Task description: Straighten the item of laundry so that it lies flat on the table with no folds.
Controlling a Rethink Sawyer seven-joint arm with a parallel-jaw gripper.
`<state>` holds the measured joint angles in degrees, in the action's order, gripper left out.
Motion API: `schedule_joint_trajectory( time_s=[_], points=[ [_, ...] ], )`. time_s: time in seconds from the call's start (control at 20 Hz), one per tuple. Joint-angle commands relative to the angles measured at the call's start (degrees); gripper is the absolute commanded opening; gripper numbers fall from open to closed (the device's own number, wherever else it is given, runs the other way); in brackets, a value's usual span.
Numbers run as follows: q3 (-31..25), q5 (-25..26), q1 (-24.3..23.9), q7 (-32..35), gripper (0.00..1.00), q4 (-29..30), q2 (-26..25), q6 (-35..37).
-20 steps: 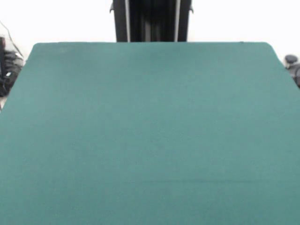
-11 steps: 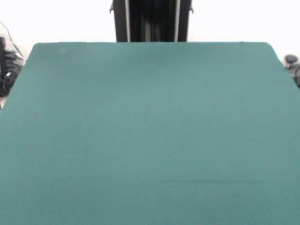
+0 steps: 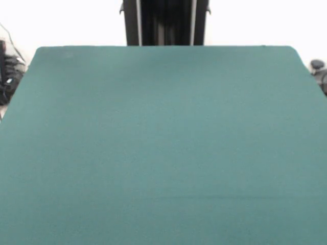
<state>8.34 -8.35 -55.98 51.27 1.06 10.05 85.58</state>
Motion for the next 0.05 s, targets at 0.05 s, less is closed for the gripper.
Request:
schedule_joint_trajectory(
  time_s=[0.05],
  points=[
    [7.01,-5.09,5.29,-14.28,1.00,0.83,0.45,3.93]
  ],
)
